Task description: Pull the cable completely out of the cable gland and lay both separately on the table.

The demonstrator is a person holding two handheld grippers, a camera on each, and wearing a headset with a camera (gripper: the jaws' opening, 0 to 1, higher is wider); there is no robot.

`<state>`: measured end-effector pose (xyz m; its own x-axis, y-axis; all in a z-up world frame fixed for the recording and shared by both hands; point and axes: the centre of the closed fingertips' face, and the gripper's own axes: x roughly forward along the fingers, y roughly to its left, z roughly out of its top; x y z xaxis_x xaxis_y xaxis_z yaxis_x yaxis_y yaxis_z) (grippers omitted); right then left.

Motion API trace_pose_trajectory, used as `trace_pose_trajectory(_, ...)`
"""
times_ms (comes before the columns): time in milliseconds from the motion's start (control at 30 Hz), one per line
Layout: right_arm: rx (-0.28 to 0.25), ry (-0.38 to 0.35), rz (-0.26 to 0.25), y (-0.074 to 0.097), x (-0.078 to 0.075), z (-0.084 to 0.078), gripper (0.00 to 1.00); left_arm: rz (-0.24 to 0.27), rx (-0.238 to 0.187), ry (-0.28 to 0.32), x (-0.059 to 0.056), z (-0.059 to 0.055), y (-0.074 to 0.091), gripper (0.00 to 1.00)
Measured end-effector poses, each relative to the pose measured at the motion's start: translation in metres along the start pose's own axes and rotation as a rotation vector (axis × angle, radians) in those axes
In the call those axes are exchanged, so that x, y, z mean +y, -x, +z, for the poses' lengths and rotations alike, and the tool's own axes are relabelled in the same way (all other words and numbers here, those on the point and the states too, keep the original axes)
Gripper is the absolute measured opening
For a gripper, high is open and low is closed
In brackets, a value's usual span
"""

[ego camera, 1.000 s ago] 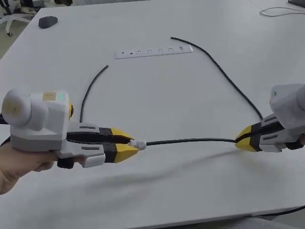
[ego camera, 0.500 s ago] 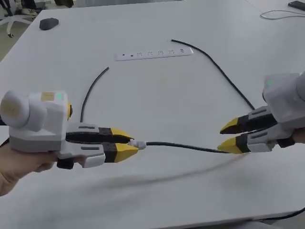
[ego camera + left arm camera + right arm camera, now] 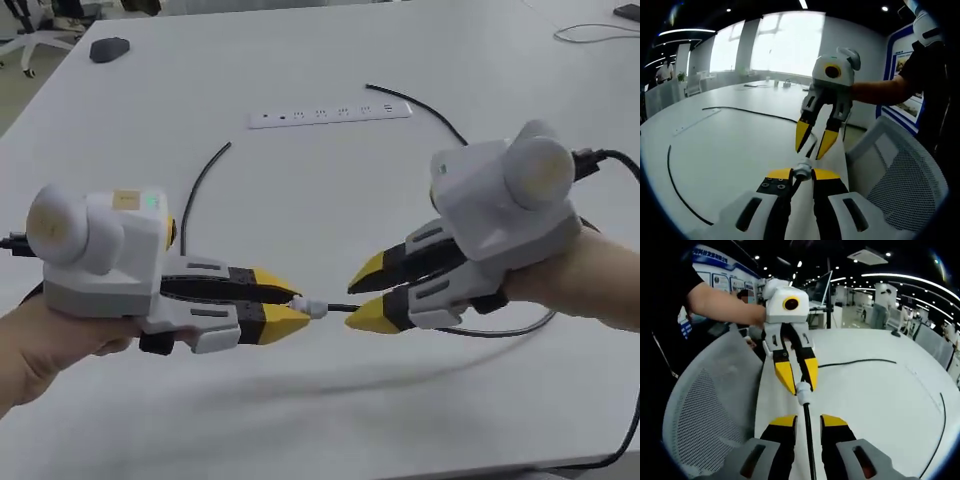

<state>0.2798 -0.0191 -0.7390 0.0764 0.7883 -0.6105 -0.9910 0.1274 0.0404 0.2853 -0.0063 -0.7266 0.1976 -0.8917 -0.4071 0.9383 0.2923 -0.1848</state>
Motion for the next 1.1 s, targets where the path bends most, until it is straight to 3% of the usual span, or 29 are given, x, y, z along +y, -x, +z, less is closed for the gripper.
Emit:
trace_pose_trajectory(133,0.004,0.0,0.005,-0.006,0.001,-0.002,0.08,0.0,-0.004,-0.005,0.0,0.001,0.0,0.15)
trace_pose_trajectory(200,0.006,0.001,0.009,-0.006,0.001,-0.003,0.01,0.0,-0.003,-0.003,0.0,0.0,0.0,0.15)
trace_pose_trajectory(467,-0.002,0.052,-0.02,-0.003,-0.001,-0.005,0.0,0.0,-0.011,-0.008,-0.001,-0.001,-0.001,0.15)
trace_pose_trajectory(533,0.021,0.072,-0.029,0.0,-0.001,-0.011,0.0,-0.005,-0.008,-0.02,-0.001,-0.001,0.0,0.15)
trace_pose_trajectory(633,0.037,0.077,-0.068,0.012,-0.01,-0.022,0.0,0.002,-0.009,-0.014,0.002,0.0,0.004,0.15)
trace_pose_trajectory(933,0.123,-0.027,-0.199,0.054,-0.036,-0.071,0.0,0.031,-0.013,-0.024,0.01,0.001,0.017,0.15)
trace_pose_trajectory(1100,0.129,-0.102,-0.265,0.075,-0.048,-0.096,0.0,0.052,-0.007,-0.022,0.016,-0.001,0.028,0.15)
